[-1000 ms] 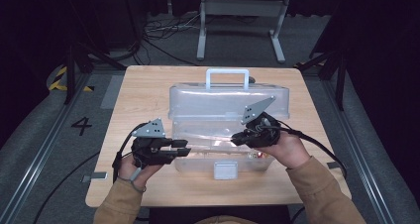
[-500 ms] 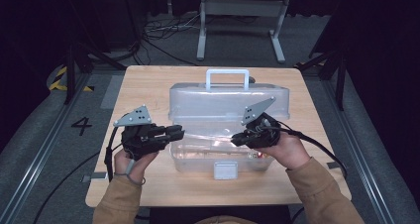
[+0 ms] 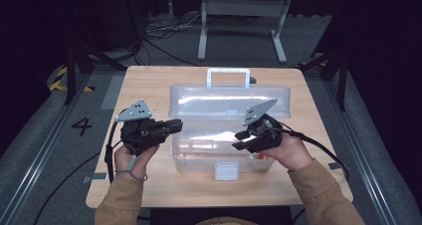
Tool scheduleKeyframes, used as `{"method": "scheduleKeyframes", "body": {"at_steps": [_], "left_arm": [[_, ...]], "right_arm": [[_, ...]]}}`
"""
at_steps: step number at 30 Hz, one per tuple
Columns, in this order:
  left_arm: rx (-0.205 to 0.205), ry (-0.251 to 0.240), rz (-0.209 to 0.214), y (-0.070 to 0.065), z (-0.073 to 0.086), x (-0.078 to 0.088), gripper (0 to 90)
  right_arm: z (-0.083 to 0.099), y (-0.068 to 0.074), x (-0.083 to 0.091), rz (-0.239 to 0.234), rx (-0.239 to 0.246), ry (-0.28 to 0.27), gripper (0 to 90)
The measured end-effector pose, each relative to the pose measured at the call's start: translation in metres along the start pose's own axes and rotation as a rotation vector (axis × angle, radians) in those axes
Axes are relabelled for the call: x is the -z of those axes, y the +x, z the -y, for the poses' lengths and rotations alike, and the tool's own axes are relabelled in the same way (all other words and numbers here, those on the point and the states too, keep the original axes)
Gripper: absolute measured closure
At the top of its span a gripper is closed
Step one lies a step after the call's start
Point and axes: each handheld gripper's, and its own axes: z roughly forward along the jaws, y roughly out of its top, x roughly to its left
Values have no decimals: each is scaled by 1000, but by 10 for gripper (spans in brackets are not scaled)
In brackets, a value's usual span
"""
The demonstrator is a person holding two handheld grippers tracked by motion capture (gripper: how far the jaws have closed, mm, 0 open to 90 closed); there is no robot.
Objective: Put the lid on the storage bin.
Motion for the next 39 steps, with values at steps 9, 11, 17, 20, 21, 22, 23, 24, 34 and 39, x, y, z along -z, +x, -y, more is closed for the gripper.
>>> {"method": "scheduleKeyframes", "body": {"at_steps": [9,11,17,20,21,22,23,24,34,39], "left_arm": [[6,3,-2,0,0,1,823],[6,4,-3,1,0,1,823],[4,8,-9,2,-1,1,824],[2,12,-10,2,-1,0,824],[2,15,-13,2,-1,0,824],[1,17,-14,2,-1,0,824],[1,17,-14,2,-1,0,824],[1,17,-13,3,-1,-1,824],[1,29,-19,4,-2,-2,826],[-1,38,-26,4,-3,-3,827]], "right_arm": [[15,-1,19,-13,-53,-96,533],[19,0,25,-8,-65,-121,538],[27,4,38,23,-69,-158,658],[30,7,42,30,-51,-175,753],[31,8,44,36,-54,-188,780],[35,7,48,51,-65,-205,809],[35,7,48,51,-65,-205,809],[38,6,50,57,-72,-216,816],[69,-2,71,112,-138,-362,887],[76,0,74,155,-125,-396,893]]}}
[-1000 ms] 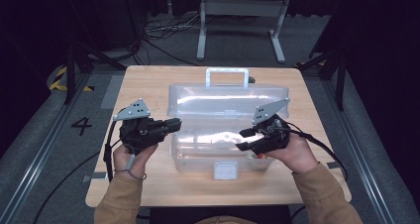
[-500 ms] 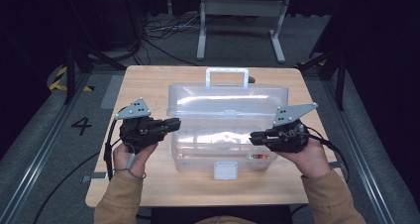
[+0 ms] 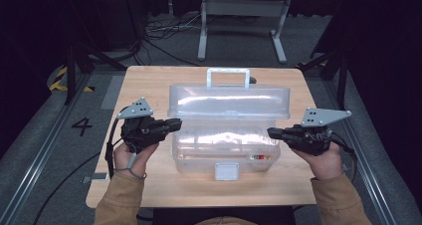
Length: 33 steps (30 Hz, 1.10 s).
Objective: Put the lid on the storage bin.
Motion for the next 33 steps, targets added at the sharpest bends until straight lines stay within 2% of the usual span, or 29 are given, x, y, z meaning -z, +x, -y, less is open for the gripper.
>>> {"method": "scheduleKeyframes", "body": {"at_steps": [4,7,9,10,13,17,19,22,27,33], "left_arm": [[-3,9,-6,1,1,0,827],[2,11,-8,1,1,0,827],[1,13,-12,2,1,0,827],[3,14,-11,2,2,0,827],[-1,22,-16,2,2,-1,830],[-24,49,-45,-2,2,-1,832],[-31,62,-53,-2,2,-1,832],[-27,71,-51,-2,3,-1,832],[-50,103,-66,-2,3,1,832],[-41,125,-64,1,5,4,832]], "right_arm": [[8,-10,8,23,-52,-35,894],[13,-15,10,19,-89,-65,897],[14,-16,10,26,-90,-65,897],[15,-14,10,64,-73,-65,898],[16,-13,10,80,-66,-69,898],[18,-16,11,89,-107,-77,896],[19,-18,13,77,-126,-78,896],[19,-20,15,78,-126,-77,895],[19,-20,16,81,-131,-64,895],[18,-21,17,79,-136,-46,896]]}}
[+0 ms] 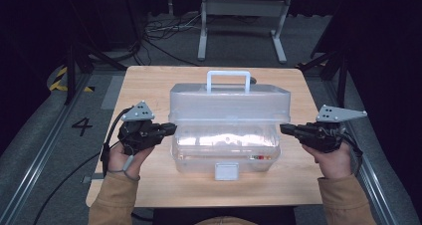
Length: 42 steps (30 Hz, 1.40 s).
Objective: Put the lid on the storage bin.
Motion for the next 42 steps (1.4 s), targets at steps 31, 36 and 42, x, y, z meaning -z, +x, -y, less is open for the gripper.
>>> {"method": "scheduleKeyframes", "body": {"at_steps": [31,36,42], "left_arm": [[25,217,4,5,0,-12,890],[27,247,7,5,0,-14,890],[20,296,14,5,0,-15,889]], "right_arm": [[2,-5,-7,13,-35,261,881],[3,-5,-9,18,-32,296,884],[4,-6,-10,12,-25,335,883]]}}
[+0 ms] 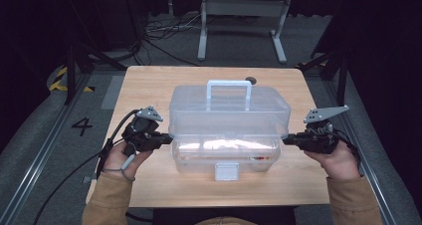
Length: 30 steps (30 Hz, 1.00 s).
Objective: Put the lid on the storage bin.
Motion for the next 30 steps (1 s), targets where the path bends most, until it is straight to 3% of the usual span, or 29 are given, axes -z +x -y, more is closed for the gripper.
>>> {"method": "scheduleKeyframes", "body": {"at_steps": [14,30], "left_arm": [[-31,96,4,-3,0,-6,891],[-55,170,27,-4,0,-14,890]], "right_arm": [[1,1,-6,-14,38,83,883],[3,3,-12,-25,70,153,881]]}}
